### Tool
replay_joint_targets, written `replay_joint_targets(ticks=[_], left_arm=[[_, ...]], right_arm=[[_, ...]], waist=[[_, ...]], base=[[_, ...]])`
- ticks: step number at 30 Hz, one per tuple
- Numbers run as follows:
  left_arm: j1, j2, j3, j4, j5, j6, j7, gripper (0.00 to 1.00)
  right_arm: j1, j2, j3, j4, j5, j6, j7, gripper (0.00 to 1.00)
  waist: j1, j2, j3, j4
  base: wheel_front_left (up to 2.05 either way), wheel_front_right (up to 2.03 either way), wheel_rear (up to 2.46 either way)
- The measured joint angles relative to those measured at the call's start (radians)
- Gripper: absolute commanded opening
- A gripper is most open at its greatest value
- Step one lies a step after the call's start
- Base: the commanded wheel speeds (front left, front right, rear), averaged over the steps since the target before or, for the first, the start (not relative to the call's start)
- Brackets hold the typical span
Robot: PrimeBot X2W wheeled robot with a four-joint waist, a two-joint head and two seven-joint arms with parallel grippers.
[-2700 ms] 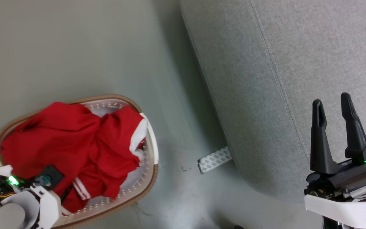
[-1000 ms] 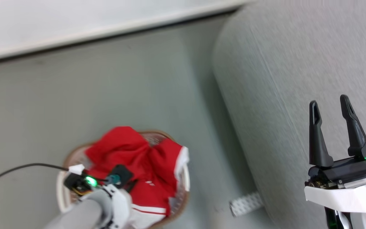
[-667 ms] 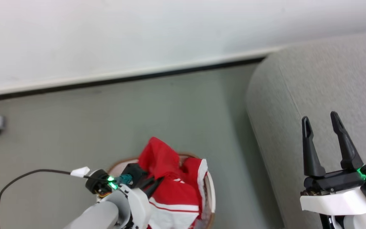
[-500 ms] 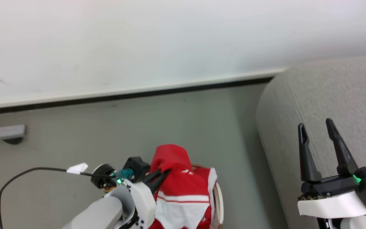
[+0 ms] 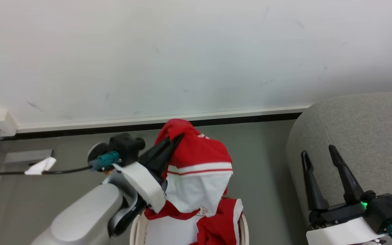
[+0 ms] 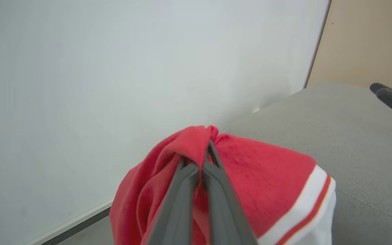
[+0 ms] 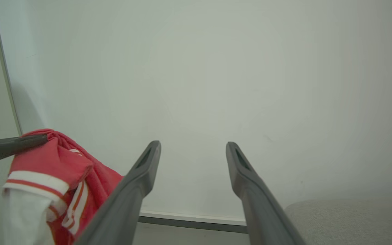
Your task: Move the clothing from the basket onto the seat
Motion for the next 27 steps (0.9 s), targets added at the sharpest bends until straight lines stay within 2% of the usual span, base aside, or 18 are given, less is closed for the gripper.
replay_joint_targets(ticks=[12,21,27], left_arm=[[-0.070,0.058,0.089,-0.196,-0.039,0.070,0.048,0.00],[-0.083,0.063,0.095,-0.222,-0.047,0.086,0.064,0.00],[-0.082,0.053,0.089,-0.194,-0.056,0.084,0.064,0.00]], right_arm=[[0.001,0.000,0.087,0.012,0.018,0.000,0.000,1.00],[-0.005,0.000,0.217,0.024,0.038,0.000,0.000,1.00],[-0.031,0.001,0.357,0.050,0.051,0.000,0.000,1.00]], waist=[[0.0001,0.0000,-0.020,0.013],[0.0002,0.0000,-0.019,0.009],[0.0002,0.0000,-0.020,0.014]], base=[[0.00,0.00,0.00],[0.00,0.00,0.00],[0.00,0.00,0.00]])
